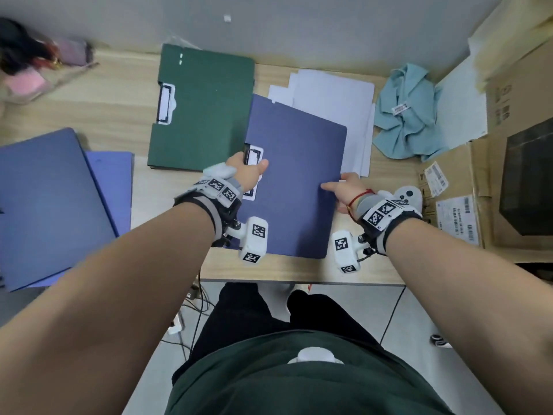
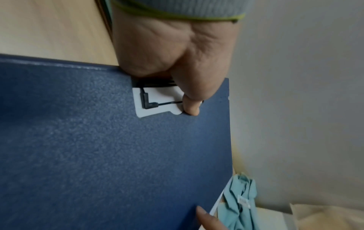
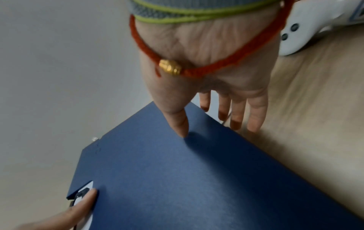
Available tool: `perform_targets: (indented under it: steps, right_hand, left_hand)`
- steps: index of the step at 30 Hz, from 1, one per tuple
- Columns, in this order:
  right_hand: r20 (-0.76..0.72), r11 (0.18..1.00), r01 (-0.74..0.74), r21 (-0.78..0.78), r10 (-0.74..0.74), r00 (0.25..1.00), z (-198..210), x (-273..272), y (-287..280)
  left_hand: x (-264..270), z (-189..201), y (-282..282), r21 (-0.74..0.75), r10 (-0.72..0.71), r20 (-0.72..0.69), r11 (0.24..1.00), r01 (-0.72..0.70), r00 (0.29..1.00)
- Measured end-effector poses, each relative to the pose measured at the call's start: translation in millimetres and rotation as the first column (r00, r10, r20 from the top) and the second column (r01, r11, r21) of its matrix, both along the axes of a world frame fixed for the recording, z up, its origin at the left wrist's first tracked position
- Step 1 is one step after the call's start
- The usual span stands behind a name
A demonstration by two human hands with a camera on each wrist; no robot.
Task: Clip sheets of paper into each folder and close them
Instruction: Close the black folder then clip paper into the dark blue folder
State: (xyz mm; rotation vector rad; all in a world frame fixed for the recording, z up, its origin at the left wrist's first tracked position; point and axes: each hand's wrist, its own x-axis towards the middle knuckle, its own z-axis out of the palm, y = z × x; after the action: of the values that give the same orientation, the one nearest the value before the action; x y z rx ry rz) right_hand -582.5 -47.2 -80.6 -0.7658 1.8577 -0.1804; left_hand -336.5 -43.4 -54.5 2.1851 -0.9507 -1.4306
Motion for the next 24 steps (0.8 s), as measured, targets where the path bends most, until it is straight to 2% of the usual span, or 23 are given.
perform_targets:
  steps: [4, 7, 11, 12, 15, 21, 24]
  right_hand:
    - [0.174, 1.000, 0.021, 0.005, -0.021, 0.984, 41, 60, -19]
    - [0.216, 0.999, -0.042, 0.026, 0.036, 0.976, 50, 98, -33]
    - [0.275, 0.999, 0.018, -0.027, -0.009, 0.961, 45, 149, -57]
    - [0.294, 0.999, 0.039, -0.036, -0.027, 0.955, 45, 161, -64]
    - [0.302, 0.998, 0.062, -0.030, -0.051, 0.952, 44, 188, -83]
    - [0.217, 0.998, 0.052, -0.022, -0.046, 0.975, 27, 217, -115]
    - [0.199, 0.999, 0.048, -0.014, -0.044, 0.979, 19, 226, -124]
  left_hand:
    - [68, 17, -40, 0.005, 0.036, 0.077, 0.999, -0.037, 0.996]
    - [125, 2, -73, 0.011, -0.003, 0.212, 1.000, 0.000, 0.977]
    - [189, 4, -101, 0.117, -0.122, 0.377, 0.990, 0.084, 0.918]
    - [197, 18, -102, 0.158, -0.183, 0.412, 0.979, 0.128, 0.893]
    - [218, 40, -99, 0.232, -0.288, 0.400, 0.950, 0.208, 0.870]
    - [251, 20, -99, 0.354, -0.340, 0.383, 0.913, 0.204, 0.859]
    - [254, 7, -104, 0.359, -0.367, 0.375, 0.904, 0.232, 0.851]
